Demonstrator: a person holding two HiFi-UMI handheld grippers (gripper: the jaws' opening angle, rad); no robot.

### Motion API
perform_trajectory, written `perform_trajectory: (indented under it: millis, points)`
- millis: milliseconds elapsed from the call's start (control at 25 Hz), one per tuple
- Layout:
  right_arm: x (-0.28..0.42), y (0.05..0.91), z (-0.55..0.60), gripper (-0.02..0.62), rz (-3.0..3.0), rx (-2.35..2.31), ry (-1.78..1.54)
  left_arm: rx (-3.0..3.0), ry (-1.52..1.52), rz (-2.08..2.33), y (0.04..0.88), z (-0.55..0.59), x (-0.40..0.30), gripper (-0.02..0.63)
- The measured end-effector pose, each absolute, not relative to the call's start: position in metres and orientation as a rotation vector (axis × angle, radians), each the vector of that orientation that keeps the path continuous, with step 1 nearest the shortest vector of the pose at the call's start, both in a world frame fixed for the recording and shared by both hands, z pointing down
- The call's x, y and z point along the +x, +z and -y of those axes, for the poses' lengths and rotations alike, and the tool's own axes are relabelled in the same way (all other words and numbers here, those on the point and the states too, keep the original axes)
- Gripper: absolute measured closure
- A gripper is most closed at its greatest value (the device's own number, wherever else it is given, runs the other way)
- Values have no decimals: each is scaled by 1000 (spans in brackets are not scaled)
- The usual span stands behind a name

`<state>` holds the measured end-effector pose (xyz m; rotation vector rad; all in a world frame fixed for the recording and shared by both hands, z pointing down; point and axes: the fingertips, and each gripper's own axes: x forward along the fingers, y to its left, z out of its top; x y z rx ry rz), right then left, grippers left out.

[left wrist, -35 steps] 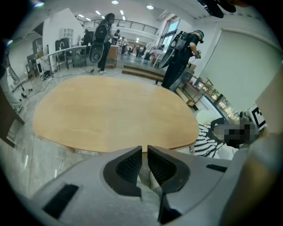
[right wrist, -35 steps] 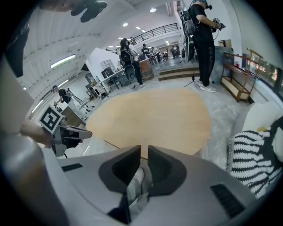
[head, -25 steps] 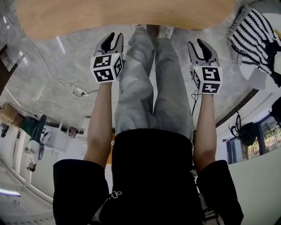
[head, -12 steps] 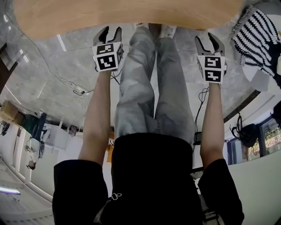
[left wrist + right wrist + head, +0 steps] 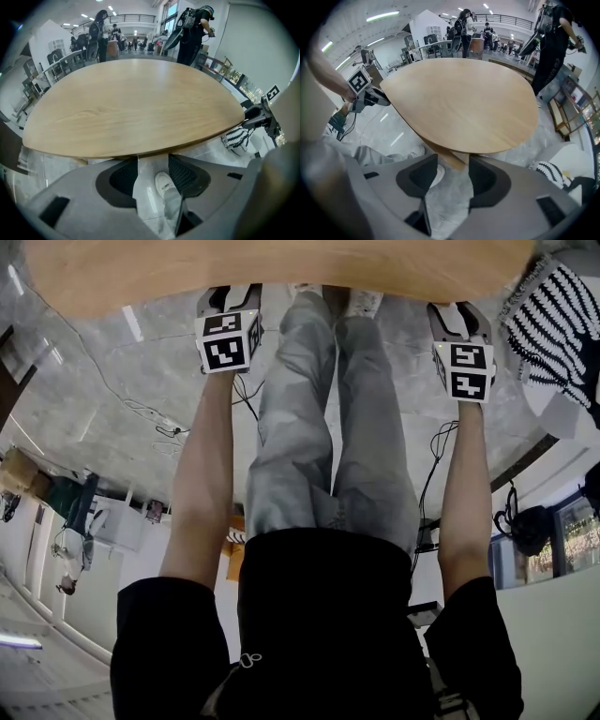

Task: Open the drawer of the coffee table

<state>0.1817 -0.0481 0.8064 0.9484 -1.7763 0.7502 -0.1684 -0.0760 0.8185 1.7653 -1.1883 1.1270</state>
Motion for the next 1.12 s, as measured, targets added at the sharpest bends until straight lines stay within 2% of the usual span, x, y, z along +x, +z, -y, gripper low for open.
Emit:
perform_trajectory:
  millis: [840,1120]
  points:
    - [182,817,46,417,1736,882,767,1794,1098,1116,823,74,-167,430]
    - [179,815,41,439,1724,815,726,1787,1111,1123,822,71,-169,430]
